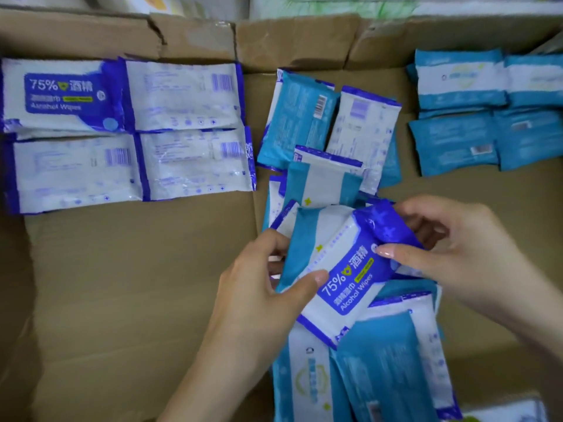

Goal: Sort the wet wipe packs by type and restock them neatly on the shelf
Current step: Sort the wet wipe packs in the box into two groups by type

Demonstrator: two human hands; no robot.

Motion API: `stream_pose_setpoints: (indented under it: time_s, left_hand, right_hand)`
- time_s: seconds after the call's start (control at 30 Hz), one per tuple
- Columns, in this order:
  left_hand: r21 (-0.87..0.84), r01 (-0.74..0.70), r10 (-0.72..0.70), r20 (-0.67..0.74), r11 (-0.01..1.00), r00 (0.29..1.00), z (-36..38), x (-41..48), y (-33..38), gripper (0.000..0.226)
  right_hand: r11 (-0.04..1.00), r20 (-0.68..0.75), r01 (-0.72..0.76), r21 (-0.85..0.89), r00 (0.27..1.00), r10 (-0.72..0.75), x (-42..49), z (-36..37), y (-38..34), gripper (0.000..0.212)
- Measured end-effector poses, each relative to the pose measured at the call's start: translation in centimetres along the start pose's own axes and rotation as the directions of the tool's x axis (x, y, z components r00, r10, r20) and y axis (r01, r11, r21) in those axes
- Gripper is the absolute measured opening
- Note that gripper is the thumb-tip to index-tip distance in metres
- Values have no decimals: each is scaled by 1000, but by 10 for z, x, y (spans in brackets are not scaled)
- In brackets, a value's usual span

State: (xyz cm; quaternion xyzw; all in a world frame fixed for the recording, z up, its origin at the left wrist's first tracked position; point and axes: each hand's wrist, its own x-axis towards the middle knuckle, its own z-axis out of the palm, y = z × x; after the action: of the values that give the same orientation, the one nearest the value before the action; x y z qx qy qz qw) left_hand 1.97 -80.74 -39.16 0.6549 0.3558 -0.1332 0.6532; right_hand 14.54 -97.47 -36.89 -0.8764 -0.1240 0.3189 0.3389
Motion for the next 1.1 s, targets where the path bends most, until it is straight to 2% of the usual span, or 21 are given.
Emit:
stream_pose_setpoints:
  time_s: [0.07,0.13,0.2,0.3,0.37,0.43,0.5,0.57,0.63,0.73,0.8,0.87,0.93,1.03,1.1]
  left_hand:
    - [-48,10,-6,71,999,997,-3,-5,1,23]
    - [-83,21,-14,91,996,996,-6,-7,1,27]
    - [-170,41,-31,60,985,998,-8,-7,1,33]
    - [-310,22,-38,-43,950,998,-13,-5,7,19]
    - [-386,-11,-40,-124,922,991,-21,-3,9,16]
    - [-395,-46,-36,-199,917,979,-31,0,11,18]
    - [-378,-60,-36,-240,924,970,-40,3,12,18]
    - [-361,-57,-35,-243,931,969,-45,5,10,19]
    - [-337,-55,-19,-210,940,978,-42,4,8,22]
    - [-268,-53,14,-143,962,990,-27,4,4,20]
    - [-177,-65,38,-153,982,987,-17,4,-3,18]
    - [-76,-91,75,-192,993,979,-10,4,-12,23]
    - [-31,-109,98,-236,994,967,-8,4,-16,28]
    - [22,-132,133,-266,991,955,-8,5,-15,34]
    - [81,-152,168,-257,985,952,-8,6,-14,36]
  right_hand:
    - [993,120,14,-119,993,0,-3,-3,1,25]
    - [989,203,19,-148,979,12,-8,-4,0,20]
    - [993,271,-3,-121,962,36,-11,-3,-2,16]
    - [974,289,35,-223,957,32,-12,1,-1,19]
    - [964,263,68,-258,965,3,-11,3,-2,20]
    - [987,210,61,-147,977,-29,-10,0,-3,15]
    - [995,83,62,-72,995,-56,-10,-9,0,31]
    - [990,-46,78,-118,995,-84,-7,-21,6,25]
    - [987,-46,68,-146,996,-76,-3,-29,13,31]
    - [996,23,-19,-90,1000,21,0,-32,26,39]
    - [995,-27,-21,-95,999,18,1,-31,27,44]
    - [1000,-104,-18,-17,994,16,1,-34,28,48]
    - [998,-169,-7,67,985,18,0,-37,30,40]
    - [984,-261,57,170,965,-11,-4,-43,26,17]
    - [958,-341,45,283,938,57,-6,-55,23,16]
